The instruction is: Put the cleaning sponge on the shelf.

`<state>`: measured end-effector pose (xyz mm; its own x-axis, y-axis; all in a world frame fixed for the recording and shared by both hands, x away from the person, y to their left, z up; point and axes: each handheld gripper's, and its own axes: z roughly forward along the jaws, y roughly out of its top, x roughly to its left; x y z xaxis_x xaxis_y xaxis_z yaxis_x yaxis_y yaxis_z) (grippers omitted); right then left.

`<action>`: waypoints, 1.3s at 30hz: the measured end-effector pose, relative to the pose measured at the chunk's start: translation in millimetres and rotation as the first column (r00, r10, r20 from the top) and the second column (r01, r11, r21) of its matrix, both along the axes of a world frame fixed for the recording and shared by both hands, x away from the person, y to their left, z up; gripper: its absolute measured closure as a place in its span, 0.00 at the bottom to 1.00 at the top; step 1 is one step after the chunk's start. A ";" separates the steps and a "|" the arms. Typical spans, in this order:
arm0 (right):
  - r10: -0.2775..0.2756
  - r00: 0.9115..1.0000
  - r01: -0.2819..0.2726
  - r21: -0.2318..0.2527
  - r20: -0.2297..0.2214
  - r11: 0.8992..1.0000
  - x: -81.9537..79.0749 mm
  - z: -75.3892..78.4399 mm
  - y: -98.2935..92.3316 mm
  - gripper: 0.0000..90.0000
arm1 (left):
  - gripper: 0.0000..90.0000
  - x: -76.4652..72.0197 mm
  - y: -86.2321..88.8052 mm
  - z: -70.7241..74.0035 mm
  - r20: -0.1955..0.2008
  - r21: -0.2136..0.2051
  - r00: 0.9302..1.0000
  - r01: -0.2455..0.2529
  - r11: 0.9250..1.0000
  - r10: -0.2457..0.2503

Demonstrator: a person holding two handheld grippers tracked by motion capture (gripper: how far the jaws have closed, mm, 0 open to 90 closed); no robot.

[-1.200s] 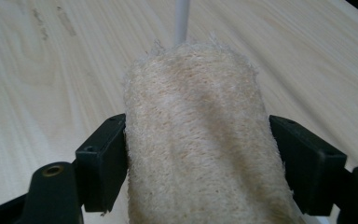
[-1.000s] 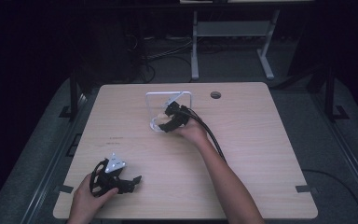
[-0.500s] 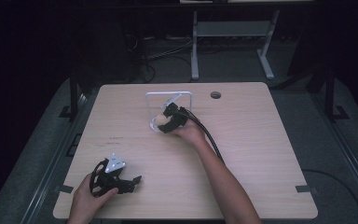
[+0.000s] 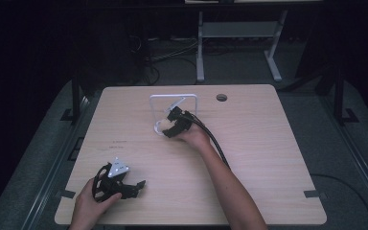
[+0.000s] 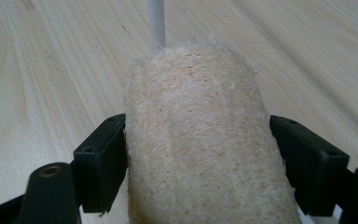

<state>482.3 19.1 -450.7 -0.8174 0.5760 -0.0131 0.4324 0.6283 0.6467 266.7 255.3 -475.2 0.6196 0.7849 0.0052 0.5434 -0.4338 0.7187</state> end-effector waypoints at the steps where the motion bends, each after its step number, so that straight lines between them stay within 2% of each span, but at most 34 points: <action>1: -0.004 1.000 0.004 0.001 0.006 1.000 -0.1 0.3 0.1 0.22 | 0.13 0.0 0.0 0.0 0.000 0.000 1.000 0.000 1.000 0.000; 6: -0.014 1.000 0.014 0.015 0.016 1.000 -2.0 5.8 -1.7 0.20 | 0.13 0.0 0.0 0.0 0.000 0.000 1.000 0.000 1.000 0.000; 9: -0.005 0.999 0.004 0.028 0.035 1.000 -6.8 15.1 -1.9 0.20 | 0.13 0.1 0.1 0.0 0.001 0.001 1.000 0.001 1.000 -0.001; 12: 0.002 0.998 -0.004 0.025 0.056 1.000 -10.3 21.6 -2.4 0.20 | 0.13 0.0 0.0 0.0 0.000 0.000 1.000 0.000 1.000 0.000; 13: 0.009 0.997 -0.012 0.027 0.083 1.000 -14.8 29.0 -2.7 0.20 | 0.13 0.1 0.1 0.0 0.000 0.002 1.000 0.000 1.000 0.000; 15: 0.011 0.995 -0.015 0.036 0.103 0.999 -18.8 36.5 -4.1 0.21 | 0.13 0.1 0.1 0.0 0.000 0.002 1.000 0.001 1.000 -0.001; 21: 0.026 0.994 -0.032 0.055 0.109 0.998 -28.6 48.3 -10.2 0.28 | 0.13 0.1 0.1 0.0 0.000 0.002 1.000 0.001 1.000 -0.001; 27: 0.056 0.995 -0.064 0.106 0.077 0.992 -39.5 47.7 -20.2 0.51 | 0.13 0.1 0.0 -0.1 0.001 0.000 1.000 0.000 1.000 0.000; 29: 0.082 0.995 -0.088 0.126 0.048 0.988 -43.2 45.6 -23.4 0.67 | 0.13 0.1 0.1 0.0 0.001 0.002 1.000 0.000 1.000 0.000; 31: 0.096 0.994 -0.102 0.132 0.045 0.986 -45.1 44.3 -24.8 0.71 | 0.13 0.1 0.2 0.0 0.000 0.002 1.000 0.001 1.000 -0.001; 32: 0.111 0.993 -0.114 0.129 0.032 0.985 -48.7 41.1 -25.9 0.82 | 0.13 0.1 0.1 0.0 0.000 0.001 1.000 0.000 1.000 0.000; 34: 0.118 0.993 -0.120 0.122 0.022 0.985 -49.7 39.0 -26.5 0.86 | 0.13 0.1 0.1 0.1 -0.001 0.002 1.000 0.001 1.000 -0.001; 35: 0.134 0.991 -0.134 0.115 0.004 0.984 -51.1 34.7 -27.4 0.96 | 0.13 0.1 0.2 0.1 0.000 0.003 1.000 0.001 1.000 -0.001; 39: 0.135 0.991 -0.134 0.094 -0.005 0.986 -52.0 29.2 -28.7 1.00 | 0.13 0.1 0.2 0.0 0.000 0.002 1.000 0.001 1.000 -0.001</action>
<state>430.3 -9.6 -421.4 -0.8875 0.4587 0.0454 0.3554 0.6182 0.7010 266.8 255.5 -475.2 0.6203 0.7843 0.0070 0.5432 -0.4360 0.7176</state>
